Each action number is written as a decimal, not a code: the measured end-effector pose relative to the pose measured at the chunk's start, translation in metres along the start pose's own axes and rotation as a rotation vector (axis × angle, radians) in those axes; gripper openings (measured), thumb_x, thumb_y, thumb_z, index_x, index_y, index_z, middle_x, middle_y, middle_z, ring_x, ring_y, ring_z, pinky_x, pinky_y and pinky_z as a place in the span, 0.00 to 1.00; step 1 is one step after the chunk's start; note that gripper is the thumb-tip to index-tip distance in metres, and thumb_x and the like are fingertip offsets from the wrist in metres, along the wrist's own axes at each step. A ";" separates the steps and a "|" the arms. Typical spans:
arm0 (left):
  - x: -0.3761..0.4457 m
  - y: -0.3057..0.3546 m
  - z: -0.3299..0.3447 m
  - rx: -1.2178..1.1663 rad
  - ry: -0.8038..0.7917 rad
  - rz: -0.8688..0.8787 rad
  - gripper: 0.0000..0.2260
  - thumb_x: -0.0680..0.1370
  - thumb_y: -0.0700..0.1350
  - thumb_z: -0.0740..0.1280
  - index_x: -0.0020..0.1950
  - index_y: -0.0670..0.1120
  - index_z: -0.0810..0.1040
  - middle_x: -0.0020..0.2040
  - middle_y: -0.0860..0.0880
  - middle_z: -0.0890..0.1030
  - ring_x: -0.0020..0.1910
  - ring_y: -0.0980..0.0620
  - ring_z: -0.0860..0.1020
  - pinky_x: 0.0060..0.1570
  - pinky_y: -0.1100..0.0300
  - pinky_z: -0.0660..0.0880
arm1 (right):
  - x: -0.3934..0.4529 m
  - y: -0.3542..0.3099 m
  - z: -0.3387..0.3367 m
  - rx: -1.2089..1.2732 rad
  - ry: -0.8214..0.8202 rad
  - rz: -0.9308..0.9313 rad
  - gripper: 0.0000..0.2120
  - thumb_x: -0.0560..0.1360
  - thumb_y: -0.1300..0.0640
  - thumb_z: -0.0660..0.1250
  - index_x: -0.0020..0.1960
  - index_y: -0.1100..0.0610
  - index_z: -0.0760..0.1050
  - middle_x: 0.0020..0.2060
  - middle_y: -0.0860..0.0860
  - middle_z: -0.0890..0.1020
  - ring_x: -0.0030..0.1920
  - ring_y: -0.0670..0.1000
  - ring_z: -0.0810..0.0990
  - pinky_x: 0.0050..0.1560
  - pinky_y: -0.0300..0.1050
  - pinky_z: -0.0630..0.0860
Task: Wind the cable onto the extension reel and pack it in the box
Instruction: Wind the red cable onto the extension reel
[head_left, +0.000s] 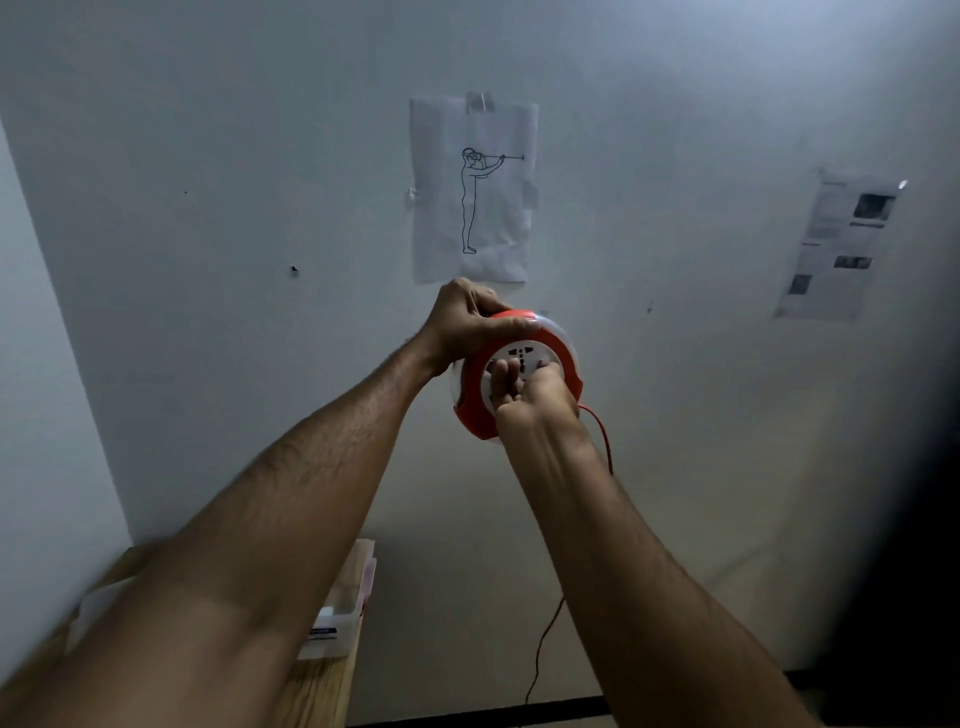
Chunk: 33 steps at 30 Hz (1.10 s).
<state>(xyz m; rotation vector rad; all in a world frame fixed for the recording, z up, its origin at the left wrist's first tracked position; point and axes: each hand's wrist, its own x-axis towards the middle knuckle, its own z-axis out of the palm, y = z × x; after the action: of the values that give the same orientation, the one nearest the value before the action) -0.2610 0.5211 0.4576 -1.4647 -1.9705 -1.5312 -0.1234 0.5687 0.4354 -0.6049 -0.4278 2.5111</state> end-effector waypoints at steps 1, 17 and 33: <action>-0.001 -0.001 0.001 -0.017 0.008 -0.007 0.13 0.72 0.52 0.79 0.41 0.41 0.87 0.33 0.47 0.82 0.32 0.50 0.82 0.35 0.51 0.82 | 0.000 -0.003 -0.001 -0.032 -0.012 0.002 0.18 0.83 0.55 0.66 0.65 0.64 0.66 0.48 0.64 0.83 0.35 0.52 0.84 0.27 0.43 0.81; 0.004 0.003 -0.016 -0.105 -0.026 -0.054 0.14 0.74 0.49 0.77 0.49 0.38 0.87 0.43 0.41 0.86 0.40 0.43 0.87 0.42 0.49 0.84 | 0.039 -0.027 -0.064 -2.177 -0.316 -2.006 0.31 0.71 0.60 0.77 0.72 0.54 0.75 0.63 0.72 0.76 0.31 0.61 0.84 0.31 0.54 0.84; 0.004 0.011 0.004 0.054 -0.042 0.018 0.13 0.75 0.52 0.77 0.46 0.41 0.86 0.38 0.49 0.83 0.37 0.51 0.85 0.38 0.59 0.82 | 0.042 -0.021 -0.054 -1.457 -0.207 -1.542 0.28 0.70 0.46 0.78 0.65 0.57 0.80 0.56 0.56 0.86 0.51 0.53 0.86 0.52 0.43 0.83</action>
<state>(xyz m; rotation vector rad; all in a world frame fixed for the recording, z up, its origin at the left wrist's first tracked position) -0.2525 0.5262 0.4645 -1.5001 -2.0005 -1.4393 -0.1202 0.6190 0.3839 -0.1976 -1.8676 0.4914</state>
